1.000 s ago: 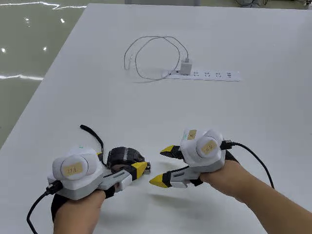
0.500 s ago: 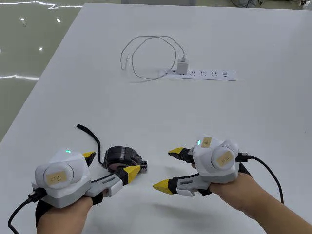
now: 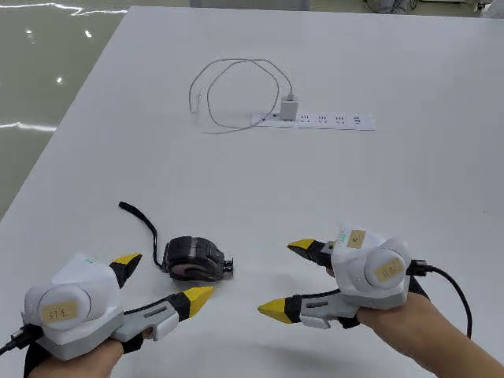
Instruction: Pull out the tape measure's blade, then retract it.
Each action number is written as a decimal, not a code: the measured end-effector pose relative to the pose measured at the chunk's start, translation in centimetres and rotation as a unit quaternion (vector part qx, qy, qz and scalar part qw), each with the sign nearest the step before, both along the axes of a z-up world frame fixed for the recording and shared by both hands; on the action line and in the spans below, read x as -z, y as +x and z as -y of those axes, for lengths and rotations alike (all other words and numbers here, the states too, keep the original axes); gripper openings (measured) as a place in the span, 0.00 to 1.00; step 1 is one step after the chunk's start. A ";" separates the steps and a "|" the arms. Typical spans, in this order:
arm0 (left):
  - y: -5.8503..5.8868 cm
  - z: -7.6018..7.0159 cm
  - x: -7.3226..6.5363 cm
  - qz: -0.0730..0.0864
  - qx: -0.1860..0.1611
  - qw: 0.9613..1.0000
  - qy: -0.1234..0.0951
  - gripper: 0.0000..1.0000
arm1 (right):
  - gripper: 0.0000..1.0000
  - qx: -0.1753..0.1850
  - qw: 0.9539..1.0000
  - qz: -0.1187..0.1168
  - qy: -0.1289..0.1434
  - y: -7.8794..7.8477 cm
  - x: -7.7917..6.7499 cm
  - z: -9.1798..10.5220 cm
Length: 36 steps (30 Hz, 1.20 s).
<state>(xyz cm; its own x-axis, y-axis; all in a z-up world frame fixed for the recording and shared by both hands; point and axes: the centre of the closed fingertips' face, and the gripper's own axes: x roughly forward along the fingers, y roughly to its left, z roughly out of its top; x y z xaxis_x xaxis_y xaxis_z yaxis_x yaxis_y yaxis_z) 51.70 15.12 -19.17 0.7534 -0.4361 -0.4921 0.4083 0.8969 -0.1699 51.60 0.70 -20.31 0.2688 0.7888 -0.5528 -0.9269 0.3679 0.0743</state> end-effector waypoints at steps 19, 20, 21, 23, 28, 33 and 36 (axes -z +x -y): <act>-2.1 -1.2 -0.3 0.002 0.033 0.999 0.013 0.80 | 0.72 0.029 1.000 -0.001 -0.010 -1.3 0.1 3.9; -2.2 -1.3 -0.3 0.002 0.035 0.999 0.011 0.80 | 0.73 0.031 0.999 -0.002 -0.009 -1.4 0.1 4.1; -2.2 -1.4 -0.3 0.002 0.036 0.999 0.012 0.80 | 0.73 0.033 0.999 -0.001 -0.009 -1.4 0.1 4.2; -2.4 -1.5 -0.3 0.001 0.039 0.999 0.013 0.80 | 0.74 0.036 0.999 -0.001 -0.010 -1.5 0.0 4.5; -2.8 -1.9 -0.3 0.001 0.044 0.999 0.015 0.81 | 0.76 0.043 0.999 0.000 -0.012 -1.8 -0.1 5.1; -3.2 -2.2 -0.2 -0.001 0.047 0.999 0.014 0.81 | 0.78 0.051 0.999 -0.002 -0.012 -2.3 -0.1 5.8; -3.5 -2.3 -0.1 -0.002 0.051 0.999 0.016 0.82 | 0.79 0.056 0.998 -0.004 -0.013 -2.6 -0.1 6.3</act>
